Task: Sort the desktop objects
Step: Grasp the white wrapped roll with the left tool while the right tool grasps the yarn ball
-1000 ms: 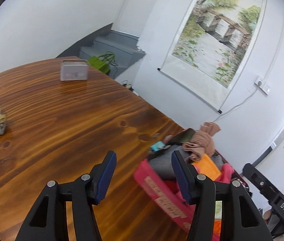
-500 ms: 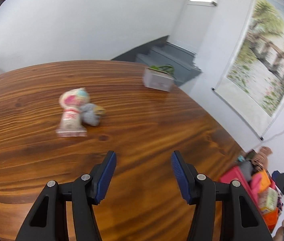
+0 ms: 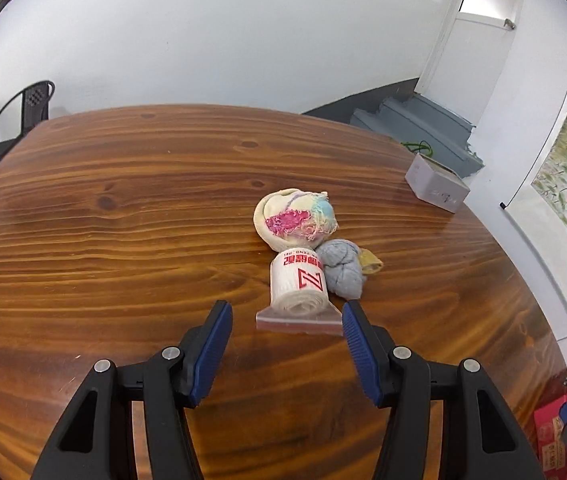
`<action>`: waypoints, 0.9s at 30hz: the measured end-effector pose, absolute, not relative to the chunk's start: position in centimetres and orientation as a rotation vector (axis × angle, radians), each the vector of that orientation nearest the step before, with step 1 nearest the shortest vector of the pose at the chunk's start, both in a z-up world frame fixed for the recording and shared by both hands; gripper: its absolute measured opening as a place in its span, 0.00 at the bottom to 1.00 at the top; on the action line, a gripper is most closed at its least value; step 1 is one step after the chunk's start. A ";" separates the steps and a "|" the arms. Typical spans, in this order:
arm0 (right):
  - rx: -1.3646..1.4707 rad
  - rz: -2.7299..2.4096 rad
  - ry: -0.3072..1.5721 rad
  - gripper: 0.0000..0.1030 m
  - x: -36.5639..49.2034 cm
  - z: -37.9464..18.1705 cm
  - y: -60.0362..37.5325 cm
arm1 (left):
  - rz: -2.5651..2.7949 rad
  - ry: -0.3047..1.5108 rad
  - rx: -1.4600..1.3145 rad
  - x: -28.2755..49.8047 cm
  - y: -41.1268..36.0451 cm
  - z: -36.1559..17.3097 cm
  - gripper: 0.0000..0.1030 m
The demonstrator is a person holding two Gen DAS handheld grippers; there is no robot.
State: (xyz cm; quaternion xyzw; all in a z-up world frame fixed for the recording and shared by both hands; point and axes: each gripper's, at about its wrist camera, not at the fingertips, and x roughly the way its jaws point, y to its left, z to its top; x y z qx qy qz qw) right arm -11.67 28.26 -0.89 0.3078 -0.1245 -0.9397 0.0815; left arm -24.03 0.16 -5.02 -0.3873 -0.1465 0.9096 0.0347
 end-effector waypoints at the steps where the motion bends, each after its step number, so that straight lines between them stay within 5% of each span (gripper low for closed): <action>1: 0.936 -2.803 -0.365 0.74 -11.9 -1.2 28.2 | 2.780 -0.458 -1.209 -24.8 0.1 -5.5 0.57; 11: 0.946 -2.794 -0.312 0.74 -11.9 -1.6 27.6 | 2.722 -0.413 -1.256 -27.7 1.4 -7.1 0.56; 15: 0.968 -2.770 -0.285 0.74 -12.3 -2.1 26.8 | 2.701 -0.429 -1.254 -28.0 1.0 -7.2 0.38; 27: 1.053 -2.617 -0.165 0.74 -22.2 -0.7 20.1 | 2.840 -0.546 -1.201 -27.1 -4.6 -5.7 0.38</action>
